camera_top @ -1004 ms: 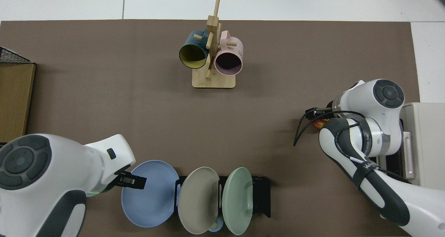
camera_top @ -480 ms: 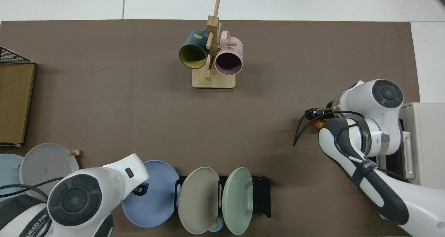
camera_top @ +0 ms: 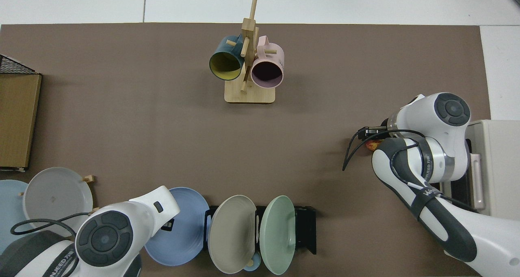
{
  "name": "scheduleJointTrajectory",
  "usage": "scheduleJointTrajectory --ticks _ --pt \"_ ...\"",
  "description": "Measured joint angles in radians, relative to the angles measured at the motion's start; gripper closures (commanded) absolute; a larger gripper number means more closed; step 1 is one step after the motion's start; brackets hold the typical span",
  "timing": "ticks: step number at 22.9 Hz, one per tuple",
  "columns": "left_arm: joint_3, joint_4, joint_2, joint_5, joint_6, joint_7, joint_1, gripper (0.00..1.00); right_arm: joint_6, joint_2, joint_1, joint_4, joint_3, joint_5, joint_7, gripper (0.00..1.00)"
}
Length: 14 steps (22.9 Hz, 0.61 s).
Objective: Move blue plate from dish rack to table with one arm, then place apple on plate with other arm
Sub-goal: 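Lift the blue plate with the left gripper while the right gripper lifts the apple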
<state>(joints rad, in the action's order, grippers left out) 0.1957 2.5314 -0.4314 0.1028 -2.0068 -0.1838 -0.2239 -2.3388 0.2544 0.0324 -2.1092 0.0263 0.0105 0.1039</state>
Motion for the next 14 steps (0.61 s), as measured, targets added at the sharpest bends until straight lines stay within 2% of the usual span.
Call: scheduleJointTrajectory --ticks 2,3,9,14 --pt "0.000 0.000 0.000 0.000 0.000 -0.002 0.000 0.96 0.000 0.000 0.000 0.000 0.000 0.000 0.000 1.00" --pt "0.002 0.000 -0.001 0.001 0.001 -0.002 0.000 1.00 0.000 0.000 0.000 0.001 0.000 0.000 0.000 1.00" --pt "0.046 -0.022 -0.010 0.062 0.036 -0.037 0.000 1.00 0.006 -0.007 0.000 0.031 0.000 0.000 0.002 1.00" --pt "0.053 -0.085 -0.019 0.124 0.088 -0.097 0.001 1.00 0.062 -0.044 -0.001 0.065 -0.003 0.000 0.003 1.00"
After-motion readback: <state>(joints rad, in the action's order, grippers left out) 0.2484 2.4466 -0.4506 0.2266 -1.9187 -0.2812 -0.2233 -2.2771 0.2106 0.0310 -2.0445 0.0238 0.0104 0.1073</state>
